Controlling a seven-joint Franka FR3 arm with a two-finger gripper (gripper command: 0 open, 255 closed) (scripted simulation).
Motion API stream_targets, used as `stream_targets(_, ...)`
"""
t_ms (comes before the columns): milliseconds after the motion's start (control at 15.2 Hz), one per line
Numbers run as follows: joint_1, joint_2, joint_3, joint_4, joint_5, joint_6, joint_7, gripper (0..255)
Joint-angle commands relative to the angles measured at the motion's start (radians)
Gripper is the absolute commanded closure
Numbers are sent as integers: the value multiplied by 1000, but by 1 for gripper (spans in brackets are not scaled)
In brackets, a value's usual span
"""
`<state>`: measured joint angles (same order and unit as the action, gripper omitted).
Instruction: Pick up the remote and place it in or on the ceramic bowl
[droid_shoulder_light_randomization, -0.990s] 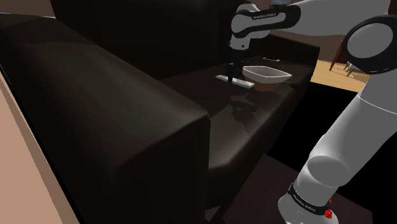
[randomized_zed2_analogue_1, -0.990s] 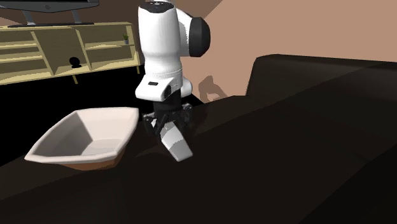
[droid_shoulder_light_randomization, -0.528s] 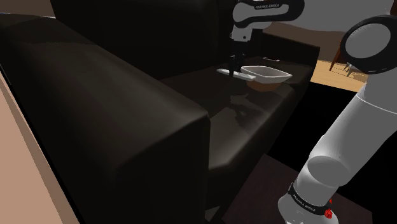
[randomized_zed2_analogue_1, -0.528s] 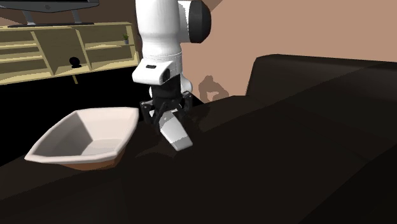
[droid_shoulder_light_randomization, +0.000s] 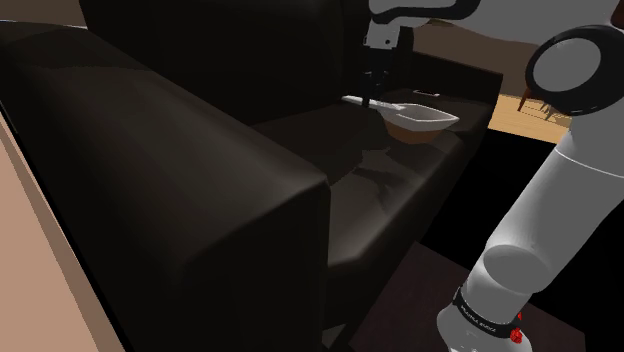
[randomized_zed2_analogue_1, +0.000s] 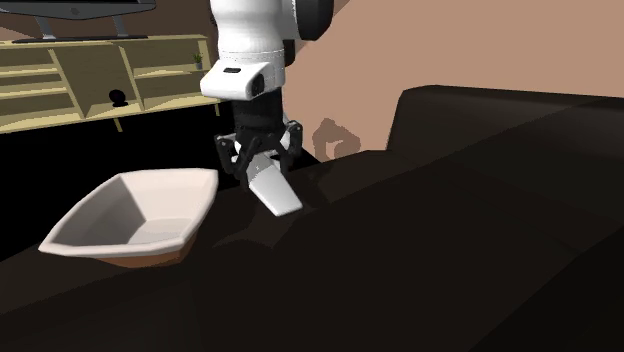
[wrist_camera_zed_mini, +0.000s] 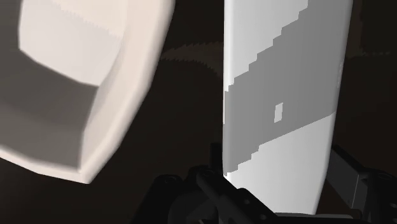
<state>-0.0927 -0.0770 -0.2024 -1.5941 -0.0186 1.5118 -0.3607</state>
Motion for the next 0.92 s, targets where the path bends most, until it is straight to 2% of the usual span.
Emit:
stream_targets(0,0,7,-1,38,1,-31,-2,255)
stream_targets(528,-3,55,-5,196,11,-142,-9,255)
stream_targets(858,-64,56,-69,200,9,-144,-135,255)
